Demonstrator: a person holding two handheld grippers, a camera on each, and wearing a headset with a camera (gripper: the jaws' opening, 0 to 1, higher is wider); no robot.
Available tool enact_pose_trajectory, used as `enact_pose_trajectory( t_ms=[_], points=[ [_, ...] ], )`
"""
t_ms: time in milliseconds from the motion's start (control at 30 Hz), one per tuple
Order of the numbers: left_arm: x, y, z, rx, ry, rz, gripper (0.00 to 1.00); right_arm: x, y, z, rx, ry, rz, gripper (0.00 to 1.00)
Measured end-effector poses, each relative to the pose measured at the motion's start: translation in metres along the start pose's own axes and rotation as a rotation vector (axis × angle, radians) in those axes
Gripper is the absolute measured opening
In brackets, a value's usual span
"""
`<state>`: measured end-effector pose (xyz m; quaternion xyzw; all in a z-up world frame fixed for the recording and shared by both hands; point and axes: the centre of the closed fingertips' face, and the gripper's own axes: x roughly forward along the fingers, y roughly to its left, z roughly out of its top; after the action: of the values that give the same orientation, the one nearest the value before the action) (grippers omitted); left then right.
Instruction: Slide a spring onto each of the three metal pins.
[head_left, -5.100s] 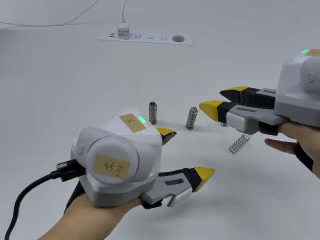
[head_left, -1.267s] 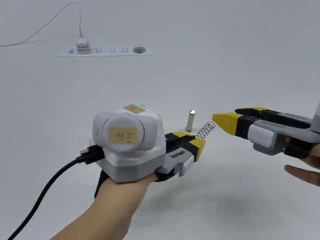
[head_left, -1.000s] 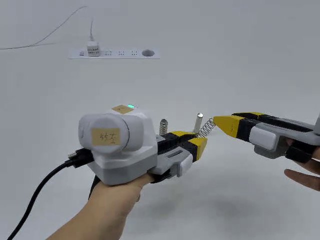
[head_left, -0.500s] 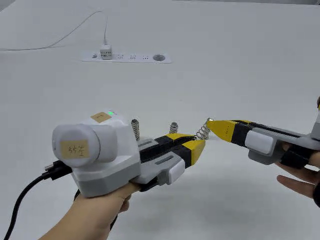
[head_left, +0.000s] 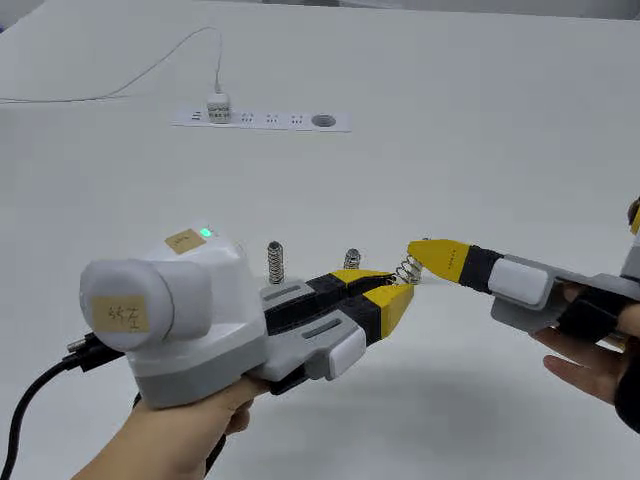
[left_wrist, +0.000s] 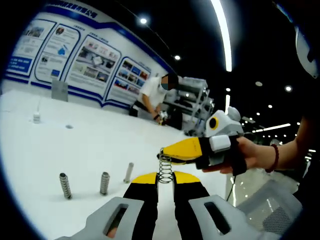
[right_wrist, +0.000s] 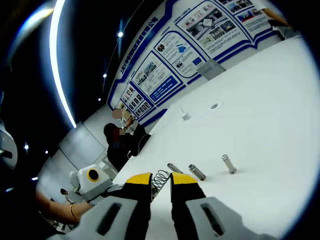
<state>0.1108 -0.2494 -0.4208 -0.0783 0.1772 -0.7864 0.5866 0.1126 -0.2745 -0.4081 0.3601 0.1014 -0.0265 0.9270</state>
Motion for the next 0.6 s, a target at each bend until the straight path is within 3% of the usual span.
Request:
enact_pose_trajectory(
  t_ms=[267, 600],
  points=[
    [-0.003, -0.002, 0.001, 0.023, 0.009, -0.013, 0.10, -0.001, 0.005, -0.003, 0.031, 0.012, 0.037, 0.14],
    [-0.004, 0.001, -0.001, 0.044, 0.021, -0.001, 0.11, 0.003, 0.010, -0.003, -0.046, 0.023, 0.049, 0.13]
  ],
)
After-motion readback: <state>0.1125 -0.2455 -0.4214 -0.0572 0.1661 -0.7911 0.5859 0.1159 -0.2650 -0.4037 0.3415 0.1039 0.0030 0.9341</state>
